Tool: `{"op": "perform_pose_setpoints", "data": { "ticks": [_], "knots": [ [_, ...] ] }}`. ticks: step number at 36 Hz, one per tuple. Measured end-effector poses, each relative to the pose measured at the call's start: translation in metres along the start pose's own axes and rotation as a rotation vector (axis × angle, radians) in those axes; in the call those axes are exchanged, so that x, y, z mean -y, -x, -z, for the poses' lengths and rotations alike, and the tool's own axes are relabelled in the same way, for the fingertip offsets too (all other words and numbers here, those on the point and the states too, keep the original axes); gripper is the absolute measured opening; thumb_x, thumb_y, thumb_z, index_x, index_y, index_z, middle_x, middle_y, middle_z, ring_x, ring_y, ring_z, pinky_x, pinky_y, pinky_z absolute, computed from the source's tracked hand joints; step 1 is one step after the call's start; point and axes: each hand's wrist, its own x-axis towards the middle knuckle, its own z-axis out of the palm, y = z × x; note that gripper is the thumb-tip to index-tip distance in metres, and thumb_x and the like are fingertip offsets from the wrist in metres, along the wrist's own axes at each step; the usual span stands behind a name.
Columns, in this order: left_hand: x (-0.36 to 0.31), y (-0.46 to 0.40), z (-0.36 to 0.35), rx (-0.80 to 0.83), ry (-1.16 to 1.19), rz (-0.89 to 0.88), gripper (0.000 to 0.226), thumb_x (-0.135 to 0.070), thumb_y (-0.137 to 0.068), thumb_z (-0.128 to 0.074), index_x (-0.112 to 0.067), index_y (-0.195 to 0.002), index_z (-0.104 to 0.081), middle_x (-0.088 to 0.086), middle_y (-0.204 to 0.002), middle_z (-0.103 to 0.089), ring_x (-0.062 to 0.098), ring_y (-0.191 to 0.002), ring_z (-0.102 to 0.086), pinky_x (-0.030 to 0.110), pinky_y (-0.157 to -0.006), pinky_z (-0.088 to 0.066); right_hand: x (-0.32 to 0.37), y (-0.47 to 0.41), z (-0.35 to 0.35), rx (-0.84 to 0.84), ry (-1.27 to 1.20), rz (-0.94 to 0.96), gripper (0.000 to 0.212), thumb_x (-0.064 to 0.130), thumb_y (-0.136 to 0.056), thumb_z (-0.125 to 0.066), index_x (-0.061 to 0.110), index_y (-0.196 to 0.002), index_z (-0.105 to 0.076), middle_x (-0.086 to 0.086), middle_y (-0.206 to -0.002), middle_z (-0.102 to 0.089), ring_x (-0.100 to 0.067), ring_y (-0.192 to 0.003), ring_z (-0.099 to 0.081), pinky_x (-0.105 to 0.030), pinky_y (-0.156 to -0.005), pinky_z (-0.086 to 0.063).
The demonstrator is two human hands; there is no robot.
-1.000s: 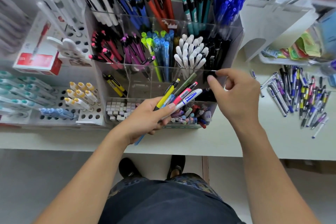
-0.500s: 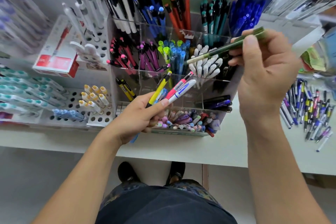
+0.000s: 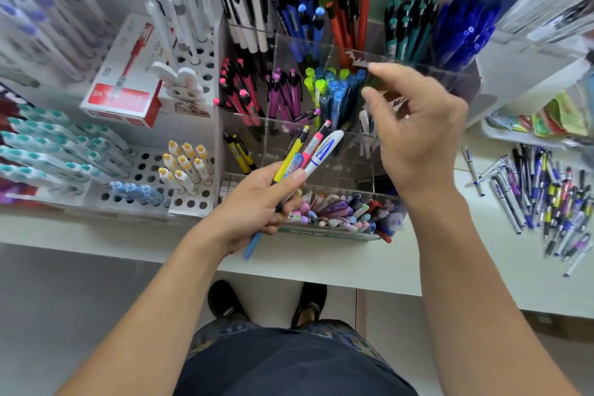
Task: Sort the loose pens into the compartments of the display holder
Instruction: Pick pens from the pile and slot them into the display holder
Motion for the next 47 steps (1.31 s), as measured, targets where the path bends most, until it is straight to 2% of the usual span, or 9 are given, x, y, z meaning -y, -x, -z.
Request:
{"op": "perform_pose_setpoints", "data": {
  "ticks": [3, 6, 9, 15, 21, 30, 38, 42, 47],
  "knots": [
    [-0.002, 0.001, -0.002, -0.072, -0.122, -0.06, 0.01, -0.031, -0.104, -0.052, -0.026, -0.1, -0.06, 0.001, -0.062, -0.044, 0.005, -0.043, -0.034, 0.017, -0.04, -0.025, -0.005, 0.006, -0.013, 0.067, 0.191, 0.03, 0.023, 0.022, -0.093, -0.07, 0.014, -0.112, -0.079, -0.006, -0.103, -0.07, -0.032, -0.093, -0.059, -0.024, -0.08, -0.041],
    [0.0, 0.001, -0.001, -0.177, -0.342, -0.203, 0.008, -0.025, -0.102, -0.058, -0.021, -0.096, -0.063, 0.001, -0.066, -0.055, 0.003, -0.048, -0.045, 0.017, -0.046, -0.034, 0.006, 0.012, -0.013, 0.036, 0.271, 0.06, 0.025, 0.029, -0.099, -0.063, 0.013, -0.113, -0.078, -0.009, -0.102, -0.064, -0.032, -0.092, -0.054, -0.039, -0.078, -0.045],
    [0.003, 0.002, 0.002, -0.258, -0.525, -0.318, 0.006, -0.027, -0.1, -0.063, -0.023, -0.097, -0.066, 0.005, -0.075, -0.066, 0.014, -0.06, -0.057, 0.032, -0.054, -0.044, 0.027, 0.021, -0.003, -0.044, 0.111, 0.038, 0.019, 0.029, -0.097, -0.068, 0.013, -0.098, -0.078, -0.003, -0.09, -0.066, -0.021, -0.084, -0.056, -0.03, -0.077, -0.043],
    [0.004, 0.008, 0.005, -0.331, -0.689, -0.459, 0.009, -0.026, -0.096, -0.069, -0.034, -0.101, -0.069, -0.008, -0.074, -0.069, 0.009, -0.067, -0.064, 0.029, -0.062, -0.049, 0.039, 0.035, -0.02, 0.38, -0.061, -0.225, 0.023, 0.043, -0.085, -0.079, 0.02, -0.082, -0.077, 0.007, -0.068, -0.065, -0.008, -0.062, -0.056, -0.03, -0.062, -0.048],
    [0.017, 0.02, 0.025, -0.355, -0.541, -0.276, 0.012, -0.03, -0.099, -0.064, -0.023, -0.096, -0.074, -0.015, -0.06, -0.054, 0.003, -0.053, -0.042, 0.017, -0.051, -0.031, 0.039, 0.013, -0.012, 0.206, -0.508, -0.344, 0.004, 0.01, -0.092, -0.073, 0.015, -0.092, -0.074, 0.001, -0.073, -0.07, -0.011, -0.063, -0.064, -0.023, -0.06, -0.05],
    [0.035, 0.045, 0.058, -0.265, -0.016, 0.08, 0.03, -0.036, -0.107, -0.045, -0.018, -0.105, -0.069, -0.006, -0.064, -0.037, 0.007, -0.047, -0.02, 0.017, -0.039, -0.019, 0.042, 0.023, -0.064, 0.238, -0.208, -0.103, 0.014, 0.014, -0.092, -0.073, 0.011, -0.106, -0.076, 0.007, -0.089, -0.071, -0.004, -0.077, -0.063, -0.024, -0.076, -0.055],
    [0.032, 0.059, 0.072, -0.21, 0.129, 0.124, 0.025, -0.029, -0.107, -0.044, -0.012, -0.114, -0.061, -0.004, -0.066, -0.042, 0.005, -0.046, -0.025, 0.014, -0.037, -0.02, 0.047, 0.042, -0.111, 0.387, -0.06, -0.068, 0.015, 0.012, -0.086, -0.076, 0.01, -0.1, -0.071, -0.007, -0.082, -0.073, -0.029, -0.077, -0.068, -0.045, -0.072, -0.056],
    [0.03, 0.058, 0.067, -0.204, 0.067, 0.088, 0.026, -0.031, -0.107, -0.045, -0.01, -0.11, -0.06, -0.004, -0.065, -0.044, 0.006, -0.045, -0.029, 0.015, -0.037, -0.023, 0.05, 0.048, -0.117, 0.462, -0.041, -0.067, 0.028, 0.0, -0.082, -0.062, 0.007, -0.103, -0.077, -0.014, -0.09, -0.077, -0.035, -0.084, -0.071, -0.049, -0.076, -0.058],
    [0.024, 0.047, 0.051, -0.264, -0.065, 0.023, 0.026, -0.033, -0.107, -0.044, -0.009, -0.107, -0.054, -0.005, -0.064, -0.036, 0.007, -0.047, -0.024, 0.017, -0.04, -0.021, 0.054, 0.047, -0.09, 0.376, -0.138, -0.131, 0.031, 0.001, -0.092, -0.06, 0.01, -0.118, -0.074, -0.003, -0.104, -0.074, -0.014, -0.093, -0.067, -0.028, -0.087, -0.054]
  ]
}}
